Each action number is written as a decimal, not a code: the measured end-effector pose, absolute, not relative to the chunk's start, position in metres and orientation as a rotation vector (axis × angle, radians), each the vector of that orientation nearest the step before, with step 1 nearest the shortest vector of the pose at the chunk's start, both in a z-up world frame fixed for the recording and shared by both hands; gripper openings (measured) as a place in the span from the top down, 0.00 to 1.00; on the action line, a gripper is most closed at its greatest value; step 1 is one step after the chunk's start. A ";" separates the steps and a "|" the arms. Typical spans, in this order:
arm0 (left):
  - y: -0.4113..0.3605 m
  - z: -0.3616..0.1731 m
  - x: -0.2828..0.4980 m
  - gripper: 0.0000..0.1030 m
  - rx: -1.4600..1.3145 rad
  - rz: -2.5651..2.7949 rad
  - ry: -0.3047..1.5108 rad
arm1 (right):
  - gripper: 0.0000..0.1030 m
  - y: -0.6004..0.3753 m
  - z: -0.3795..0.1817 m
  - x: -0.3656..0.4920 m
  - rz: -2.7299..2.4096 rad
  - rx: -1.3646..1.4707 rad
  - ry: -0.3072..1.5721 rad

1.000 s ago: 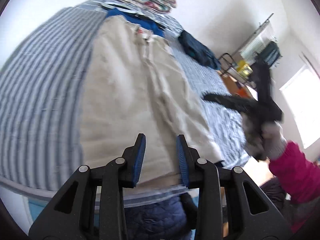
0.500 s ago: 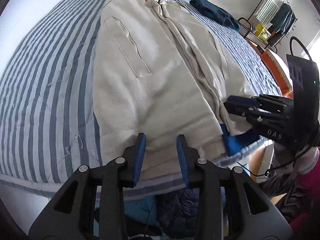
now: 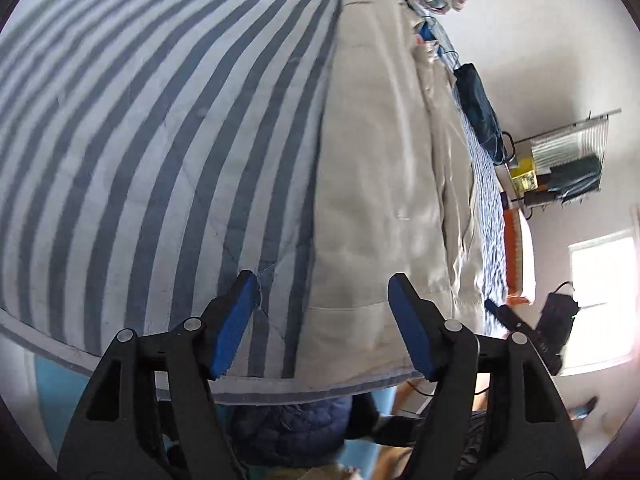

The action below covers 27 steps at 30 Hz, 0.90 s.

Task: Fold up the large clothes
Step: 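Grasp the jacket hem with both grippers and lift it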

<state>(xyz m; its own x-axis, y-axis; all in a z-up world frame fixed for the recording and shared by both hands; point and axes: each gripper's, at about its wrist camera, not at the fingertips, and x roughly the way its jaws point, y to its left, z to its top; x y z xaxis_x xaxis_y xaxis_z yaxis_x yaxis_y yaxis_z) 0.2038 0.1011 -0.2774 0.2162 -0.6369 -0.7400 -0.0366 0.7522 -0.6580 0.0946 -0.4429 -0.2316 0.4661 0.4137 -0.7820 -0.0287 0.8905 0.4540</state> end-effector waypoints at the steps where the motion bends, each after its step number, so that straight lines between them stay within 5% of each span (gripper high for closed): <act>1: 0.101 -0.282 0.206 0.32 -0.655 -0.464 1.311 | 0.29 -0.448 -0.238 0.096 0.292 0.444 1.072; 9: 0.082 -0.285 0.197 0.32 -0.664 -0.556 1.318 | 0.31 -0.434 -0.262 0.105 0.435 0.559 1.091; 19: 0.055 -0.285 0.199 0.75 -0.652 -0.579 1.358 | 0.54 -0.397 -0.269 0.142 0.531 0.612 1.138; 27: 0.053 -0.260 0.195 0.82 -0.689 -0.616 1.289 | 0.77 -0.401 -0.273 0.147 0.570 0.665 1.124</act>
<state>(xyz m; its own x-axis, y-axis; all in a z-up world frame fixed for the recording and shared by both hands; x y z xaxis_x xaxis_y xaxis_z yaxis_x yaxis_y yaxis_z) 0.1947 0.0525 -0.2601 0.1762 -0.7470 -0.6411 0.0297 0.6550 -0.7550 0.1468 -0.4012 -0.2727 0.3316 0.7105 -0.6206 -0.0817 0.6770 0.7314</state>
